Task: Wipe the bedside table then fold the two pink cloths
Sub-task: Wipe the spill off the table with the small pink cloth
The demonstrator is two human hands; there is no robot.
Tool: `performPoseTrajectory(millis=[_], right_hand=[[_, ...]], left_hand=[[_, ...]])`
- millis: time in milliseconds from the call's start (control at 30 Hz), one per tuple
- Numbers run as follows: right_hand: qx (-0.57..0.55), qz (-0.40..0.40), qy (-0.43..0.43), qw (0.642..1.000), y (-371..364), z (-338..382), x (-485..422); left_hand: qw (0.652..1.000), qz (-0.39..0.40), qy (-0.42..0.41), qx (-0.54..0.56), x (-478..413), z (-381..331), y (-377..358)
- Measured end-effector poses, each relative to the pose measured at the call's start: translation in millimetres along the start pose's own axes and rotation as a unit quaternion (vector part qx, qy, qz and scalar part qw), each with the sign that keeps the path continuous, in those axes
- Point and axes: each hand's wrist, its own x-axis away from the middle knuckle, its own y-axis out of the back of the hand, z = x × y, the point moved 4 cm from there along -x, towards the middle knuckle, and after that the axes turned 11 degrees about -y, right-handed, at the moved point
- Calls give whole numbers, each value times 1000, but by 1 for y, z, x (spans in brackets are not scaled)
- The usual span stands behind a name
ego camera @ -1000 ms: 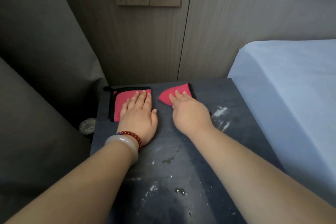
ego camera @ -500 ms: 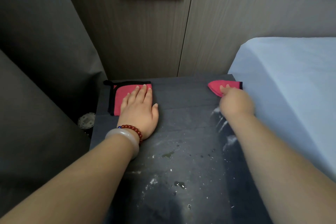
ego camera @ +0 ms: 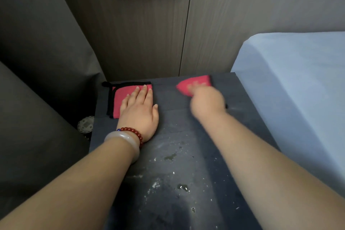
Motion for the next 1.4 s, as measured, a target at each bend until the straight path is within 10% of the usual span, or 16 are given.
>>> performPoseTrajectory(millis=[100, 233, 433, 633, 800, 1000, 1200, 1400], right_hand=[[2, 14, 109, 994, -3, 3, -4], [18, -25, -147, 989, 27, -68, -38], [9, -30, 121, 992, -9, 15, -15], [5, -37, -187, 982, 19, -66, -52], [-4, -23, 107, 994, -11, 30, -9], [-25, -34, -190, 981, 20, -97, -39], [-89, -57, 85, 991, -16, -7, 44], [-65, -65, -201, 975, 15, -85, 26]], left_hand=[[1000, -6, -3, 7, 0, -2, 1], [1000, 5, -2, 3, -2, -1, 1], [1000, -4, -3, 7, 1, -1, 3], [1000, 8, -2, -1, -1, -1, 2], [1000, -4, 0, 4, 1, -2, 3], [1000, 10, -2, -5, -1, -2, 3], [1000, 4, -10, -7, 1, -4, 5], [999, 17, -26, -8, 1, -6, 3]])
